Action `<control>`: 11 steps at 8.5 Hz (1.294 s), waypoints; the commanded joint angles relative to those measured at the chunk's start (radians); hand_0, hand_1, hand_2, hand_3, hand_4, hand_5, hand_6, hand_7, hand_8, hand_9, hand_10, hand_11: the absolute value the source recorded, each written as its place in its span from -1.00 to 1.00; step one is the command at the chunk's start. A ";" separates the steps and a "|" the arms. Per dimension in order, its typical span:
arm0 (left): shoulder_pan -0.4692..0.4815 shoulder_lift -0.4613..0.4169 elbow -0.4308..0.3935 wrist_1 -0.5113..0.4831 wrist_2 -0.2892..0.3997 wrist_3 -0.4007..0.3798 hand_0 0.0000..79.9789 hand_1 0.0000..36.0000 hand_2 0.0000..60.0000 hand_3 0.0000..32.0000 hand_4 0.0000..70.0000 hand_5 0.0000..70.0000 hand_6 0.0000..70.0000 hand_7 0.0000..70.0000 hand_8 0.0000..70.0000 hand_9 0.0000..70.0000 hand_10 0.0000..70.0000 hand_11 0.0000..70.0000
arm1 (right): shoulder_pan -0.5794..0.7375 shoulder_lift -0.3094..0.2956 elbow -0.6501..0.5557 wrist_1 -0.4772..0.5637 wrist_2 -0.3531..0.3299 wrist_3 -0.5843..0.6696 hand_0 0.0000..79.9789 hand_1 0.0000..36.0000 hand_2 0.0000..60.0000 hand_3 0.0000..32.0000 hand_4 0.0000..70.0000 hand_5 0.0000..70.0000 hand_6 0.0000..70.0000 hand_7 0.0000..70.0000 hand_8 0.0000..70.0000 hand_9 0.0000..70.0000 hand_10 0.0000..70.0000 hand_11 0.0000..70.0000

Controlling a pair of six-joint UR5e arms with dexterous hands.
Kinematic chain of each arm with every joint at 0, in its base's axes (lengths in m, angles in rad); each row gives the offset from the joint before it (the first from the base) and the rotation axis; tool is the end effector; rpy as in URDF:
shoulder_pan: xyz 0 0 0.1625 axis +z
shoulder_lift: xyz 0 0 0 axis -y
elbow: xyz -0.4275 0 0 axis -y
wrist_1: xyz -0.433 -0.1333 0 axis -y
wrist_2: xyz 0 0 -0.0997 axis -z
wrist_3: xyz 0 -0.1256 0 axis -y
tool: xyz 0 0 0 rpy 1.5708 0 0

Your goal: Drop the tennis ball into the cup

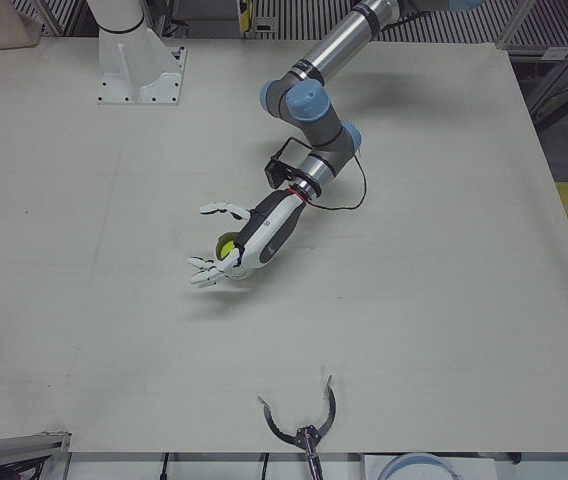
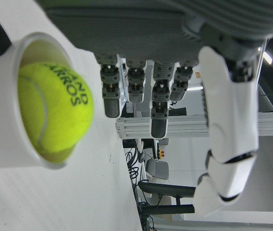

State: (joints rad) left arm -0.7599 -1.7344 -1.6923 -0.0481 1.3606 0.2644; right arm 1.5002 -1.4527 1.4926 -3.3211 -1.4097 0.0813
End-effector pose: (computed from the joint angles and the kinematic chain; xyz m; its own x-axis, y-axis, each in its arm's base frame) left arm 0.3496 -0.5522 0.5165 -0.8502 -0.4943 -0.1811 -0.0154 0.3672 -0.9300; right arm 0.1113 -0.6013 0.6857 -0.9933 -0.0998 -0.0582 0.0711 -0.1311 -0.9888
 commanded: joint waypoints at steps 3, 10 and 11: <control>-0.215 0.006 -0.006 0.013 0.012 -0.059 0.47 0.50 -0.15 -1.00 -0.65 -0.55 0.10 -0.37 -0.53 -0.56 -0.47 -0.16 | 0.000 0.000 0.002 0.000 0.000 0.000 -1.00 -1.00 -1.00 -1.00 -1.00 -1.00 -1.00 -1.00 -1.00 -1.00 -1.00 -1.00; -0.466 0.070 0.002 -0.006 0.081 -0.033 0.46 0.64 0.57 -1.00 -0.16 -0.49 0.51 -0.04 -0.37 -0.38 -0.32 0.05 | 0.000 0.000 0.002 0.000 0.000 0.000 -1.00 -1.00 -1.00 -1.00 -1.00 -1.00 -1.00 -1.00 -1.00 -1.00 -1.00 -1.00; -0.466 0.073 -0.001 -0.007 0.083 -0.033 0.46 0.62 0.54 -1.00 -0.15 -0.47 0.57 -0.04 -0.36 -0.38 -0.32 0.05 | 0.000 0.000 0.002 0.000 0.000 0.000 -1.00 -1.00 -1.00 -1.00 -1.00 -1.00 -1.00 -1.00 -1.00 -1.00 -1.00 -1.00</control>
State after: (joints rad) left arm -1.2202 -1.6824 -1.6881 -0.0476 1.4410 0.2314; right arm 1.5002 -1.4527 1.4941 -3.3211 -1.4097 0.0813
